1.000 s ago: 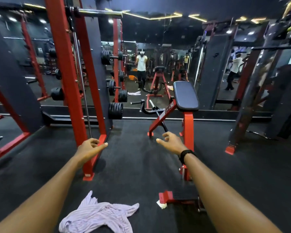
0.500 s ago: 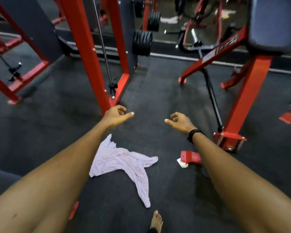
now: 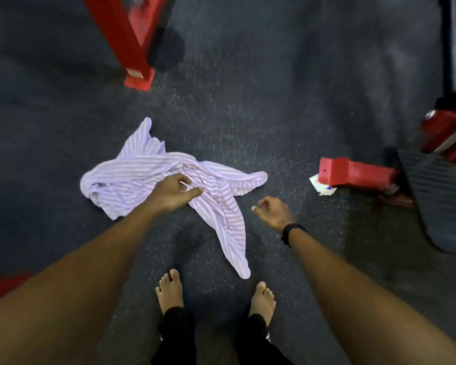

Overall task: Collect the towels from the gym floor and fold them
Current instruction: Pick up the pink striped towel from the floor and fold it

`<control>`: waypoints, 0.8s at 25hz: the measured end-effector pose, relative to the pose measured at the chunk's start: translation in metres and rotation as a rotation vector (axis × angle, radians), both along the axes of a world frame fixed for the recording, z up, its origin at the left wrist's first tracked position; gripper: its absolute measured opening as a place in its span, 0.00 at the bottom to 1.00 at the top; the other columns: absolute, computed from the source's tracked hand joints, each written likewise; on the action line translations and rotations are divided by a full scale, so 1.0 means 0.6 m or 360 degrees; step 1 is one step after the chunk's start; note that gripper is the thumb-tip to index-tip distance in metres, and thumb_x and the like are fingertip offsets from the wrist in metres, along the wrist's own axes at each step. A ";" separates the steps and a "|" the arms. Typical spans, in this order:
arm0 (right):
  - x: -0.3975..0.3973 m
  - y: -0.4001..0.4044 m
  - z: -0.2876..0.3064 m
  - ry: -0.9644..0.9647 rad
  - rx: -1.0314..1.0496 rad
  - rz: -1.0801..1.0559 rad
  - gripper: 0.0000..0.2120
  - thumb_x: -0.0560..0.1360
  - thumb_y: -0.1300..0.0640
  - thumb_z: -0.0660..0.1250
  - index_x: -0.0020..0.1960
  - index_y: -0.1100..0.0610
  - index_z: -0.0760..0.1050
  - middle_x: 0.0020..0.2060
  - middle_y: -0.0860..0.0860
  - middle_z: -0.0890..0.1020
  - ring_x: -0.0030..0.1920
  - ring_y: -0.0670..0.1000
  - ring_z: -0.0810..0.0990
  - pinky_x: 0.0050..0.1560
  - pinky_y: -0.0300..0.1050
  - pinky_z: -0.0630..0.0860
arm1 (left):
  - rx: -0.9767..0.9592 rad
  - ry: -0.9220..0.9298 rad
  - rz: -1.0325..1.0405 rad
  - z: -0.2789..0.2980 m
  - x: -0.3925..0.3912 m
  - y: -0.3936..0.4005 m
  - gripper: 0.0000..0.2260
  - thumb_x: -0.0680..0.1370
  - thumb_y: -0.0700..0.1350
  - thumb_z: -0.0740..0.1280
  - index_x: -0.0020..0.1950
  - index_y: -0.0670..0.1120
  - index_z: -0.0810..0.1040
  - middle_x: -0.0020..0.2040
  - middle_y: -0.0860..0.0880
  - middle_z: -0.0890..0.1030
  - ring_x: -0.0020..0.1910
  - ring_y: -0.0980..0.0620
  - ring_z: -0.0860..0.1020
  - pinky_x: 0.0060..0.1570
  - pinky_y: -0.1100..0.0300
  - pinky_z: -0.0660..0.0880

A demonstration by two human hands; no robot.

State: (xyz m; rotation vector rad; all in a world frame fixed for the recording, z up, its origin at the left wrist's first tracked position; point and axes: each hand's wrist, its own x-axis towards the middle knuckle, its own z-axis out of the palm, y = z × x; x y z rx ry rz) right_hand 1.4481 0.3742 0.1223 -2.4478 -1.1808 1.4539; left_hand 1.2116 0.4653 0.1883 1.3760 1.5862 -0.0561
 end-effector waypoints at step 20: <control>-0.008 0.109 -0.009 -0.0198 0.0630 -0.0139 0.05 0.78 0.57 0.56 0.52 0.56 0.68 0.46 0.60 0.80 0.48 0.63 0.78 0.40 0.52 0.70 | 0.0211 0.0002 -0.0236 -0.026 0.017 0.141 0.12 0.74 0.52 0.70 0.53 0.47 0.77 0.52 0.48 0.80 0.53 0.49 0.78 0.53 0.59 0.71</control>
